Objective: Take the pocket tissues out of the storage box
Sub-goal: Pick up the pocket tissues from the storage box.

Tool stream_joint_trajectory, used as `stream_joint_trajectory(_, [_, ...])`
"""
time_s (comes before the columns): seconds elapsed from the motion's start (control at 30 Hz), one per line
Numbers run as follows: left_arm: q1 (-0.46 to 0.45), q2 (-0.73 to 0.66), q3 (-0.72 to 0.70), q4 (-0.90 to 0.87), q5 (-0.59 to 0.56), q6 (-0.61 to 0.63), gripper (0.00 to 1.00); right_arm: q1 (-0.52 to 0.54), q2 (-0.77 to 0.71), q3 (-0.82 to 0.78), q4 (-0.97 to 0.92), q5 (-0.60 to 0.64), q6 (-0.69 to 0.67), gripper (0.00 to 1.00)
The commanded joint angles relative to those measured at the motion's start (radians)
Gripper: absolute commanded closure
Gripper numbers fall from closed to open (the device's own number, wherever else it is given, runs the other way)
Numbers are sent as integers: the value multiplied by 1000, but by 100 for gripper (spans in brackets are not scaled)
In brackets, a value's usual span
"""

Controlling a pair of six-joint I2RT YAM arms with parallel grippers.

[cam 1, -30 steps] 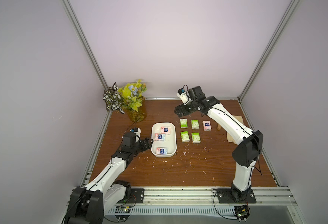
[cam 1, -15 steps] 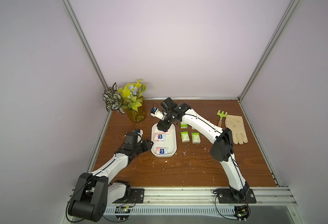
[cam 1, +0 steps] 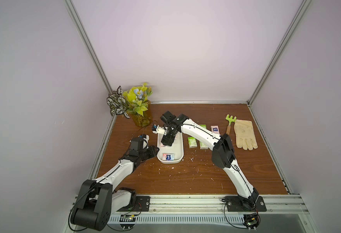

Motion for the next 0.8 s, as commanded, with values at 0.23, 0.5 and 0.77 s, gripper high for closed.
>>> stream_joint_trajectory(0.23, [-10,9,-9,12,10,8,67,16,0,-37,-4,1,-122,24])
stream_joint_trajectory(0.5, [-10,9,-12,11,11,7,68,18,40,-11,6,21,-143,27])
stream_joint_trajectory(0.77, [-10,16,-11,11,12,8,69,17,72,-5,14,51,-154,22])
